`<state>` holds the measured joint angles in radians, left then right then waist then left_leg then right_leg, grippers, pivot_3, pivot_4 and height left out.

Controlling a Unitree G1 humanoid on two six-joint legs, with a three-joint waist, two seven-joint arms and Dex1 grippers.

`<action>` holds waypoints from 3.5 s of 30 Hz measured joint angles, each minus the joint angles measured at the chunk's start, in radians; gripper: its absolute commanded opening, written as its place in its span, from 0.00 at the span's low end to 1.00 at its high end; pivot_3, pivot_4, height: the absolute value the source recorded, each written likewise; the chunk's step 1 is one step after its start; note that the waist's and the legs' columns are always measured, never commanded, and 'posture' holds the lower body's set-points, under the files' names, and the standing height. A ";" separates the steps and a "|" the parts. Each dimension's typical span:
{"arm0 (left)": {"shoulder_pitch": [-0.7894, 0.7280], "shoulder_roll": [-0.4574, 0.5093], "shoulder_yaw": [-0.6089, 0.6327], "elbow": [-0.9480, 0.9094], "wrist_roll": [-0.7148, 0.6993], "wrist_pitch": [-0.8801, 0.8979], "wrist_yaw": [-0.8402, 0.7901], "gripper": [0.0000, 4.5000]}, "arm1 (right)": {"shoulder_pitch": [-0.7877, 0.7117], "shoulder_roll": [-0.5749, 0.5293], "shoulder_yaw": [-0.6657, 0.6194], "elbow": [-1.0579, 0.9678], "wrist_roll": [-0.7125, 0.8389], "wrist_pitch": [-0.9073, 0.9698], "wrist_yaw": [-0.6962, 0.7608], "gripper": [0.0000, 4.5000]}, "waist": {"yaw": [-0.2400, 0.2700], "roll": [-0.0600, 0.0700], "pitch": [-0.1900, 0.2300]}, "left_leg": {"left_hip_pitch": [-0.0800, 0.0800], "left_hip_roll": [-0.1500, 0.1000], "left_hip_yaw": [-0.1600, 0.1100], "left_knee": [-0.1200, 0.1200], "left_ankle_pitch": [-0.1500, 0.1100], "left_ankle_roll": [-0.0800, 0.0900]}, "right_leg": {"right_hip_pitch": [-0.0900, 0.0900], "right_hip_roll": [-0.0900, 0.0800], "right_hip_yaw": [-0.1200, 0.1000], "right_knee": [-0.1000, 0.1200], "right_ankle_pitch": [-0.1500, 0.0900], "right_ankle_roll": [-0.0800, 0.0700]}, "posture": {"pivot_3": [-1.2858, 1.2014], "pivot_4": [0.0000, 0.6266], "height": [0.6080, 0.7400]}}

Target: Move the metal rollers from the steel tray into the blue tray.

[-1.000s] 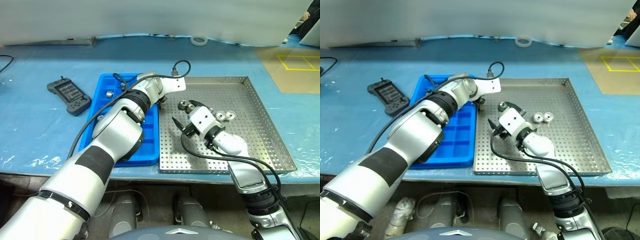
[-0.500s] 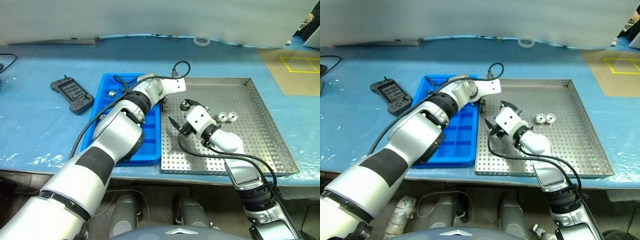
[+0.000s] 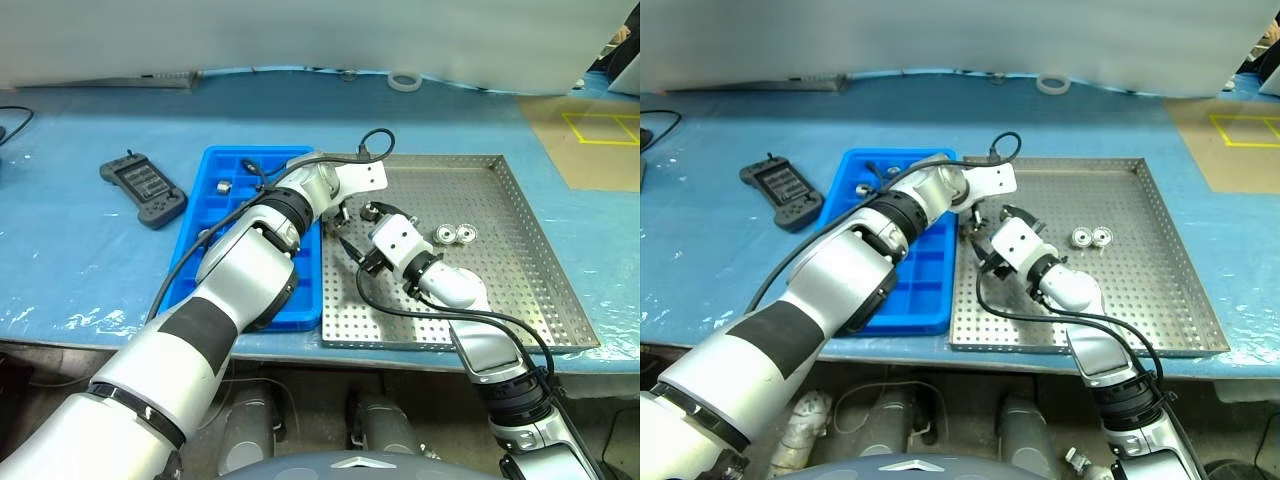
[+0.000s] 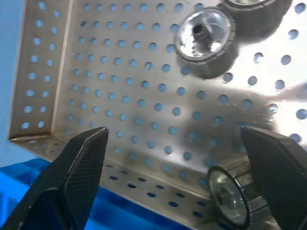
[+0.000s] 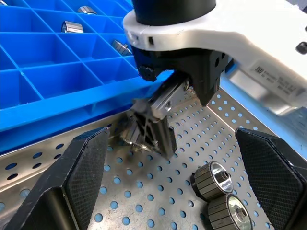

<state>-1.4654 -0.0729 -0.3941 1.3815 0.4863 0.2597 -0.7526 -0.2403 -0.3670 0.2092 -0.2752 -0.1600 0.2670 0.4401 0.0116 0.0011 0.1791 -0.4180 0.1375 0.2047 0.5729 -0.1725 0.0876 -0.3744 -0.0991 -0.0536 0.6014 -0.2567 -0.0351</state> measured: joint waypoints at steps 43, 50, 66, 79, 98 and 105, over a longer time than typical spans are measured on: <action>0.041 0.012 -0.032 -0.013 0.029 -0.054 -0.055 0.85 | -0.009 -0.011 0.001 0.030 -0.036 -0.027 -0.009 1.00 | 0.005 0.000 0.000 | 0.003 -0.001 0.000 -0.004 0.000 0.000 | 0.007 0.000 0.000 -0.011 0.000 0.000 | 0.44 0.24 1.00; 0.042 0.008 -0.029 -0.013 0.031 -0.048 -0.048 0.56 | -0.009 -0.014 0.001 0.030 -0.037 -0.027 -0.008 1.00 | 0.004 0.000 0.000 | 0.003 -0.001 0.000 -0.006 0.000 0.000 | 0.005 0.000 0.000 -0.011 0.000 0.000 | 0.43 0.24 1.00; 0.044 -0.004 -0.022 -0.016 0.023 -0.051 -0.060 0.01 | -0.019 -0.016 -0.003 0.051 -0.043 -0.027 -0.011 1.00 | -0.002 0.000 0.000 | 0.002 -0.001 0.000 -0.007 0.000 0.000 | 0.004 0.000 -0.001 -0.012 0.000 0.000 | 0.44 0.24 1.00; 0.041 -0.006 0.022 -0.011 -0.030 -0.031 -0.071 0.01 | -0.037 -0.021 -0.004 0.071 -0.043 -0.042 -0.001 1.00 | 0.001 0.000 0.000 | 0.000 -0.001 0.000 -0.008 0.000 0.000 | 0.002 0.000 -0.001 -0.012 0.001 0.000 | 0.45 0.24 1.00; -0.063 0.023 0.242 -0.010 -0.194 -0.042 0.015 0.01 | -0.109 0.011 -0.089 0.108 0.010 -0.044 -0.024 1.00 | 0.002 0.000 0.000 | -0.003 -0.001 0.000 -0.006 0.000 0.001 | 0.001 -0.001 -0.002 -0.011 0.001 0.000 | 0.45 0.24 1.00; 0.045 0.326 0.421 -0.197 -0.420 -0.121 -0.347 0.01 | -0.320 -0.119 -0.085 0.339 0.091 -0.143 0.203 1.00 | -0.019 0.002 0.001 | -0.001 0.000 0.000 -0.007 0.000 0.000 | 0.000 0.000 -0.002 -0.009 0.001 0.000 | 0.49 0.24 1.00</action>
<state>-1.4209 0.2530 0.0268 1.1849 0.0661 0.1390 -1.0995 -0.5607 -0.4861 0.1246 0.0635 -0.0691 0.1241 0.6435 -0.0070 0.0031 0.1801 -0.4192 0.1370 0.2048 0.5655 -0.1722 0.0878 -0.3741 -0.0988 -0.0560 0.5928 -0.2560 -0.0352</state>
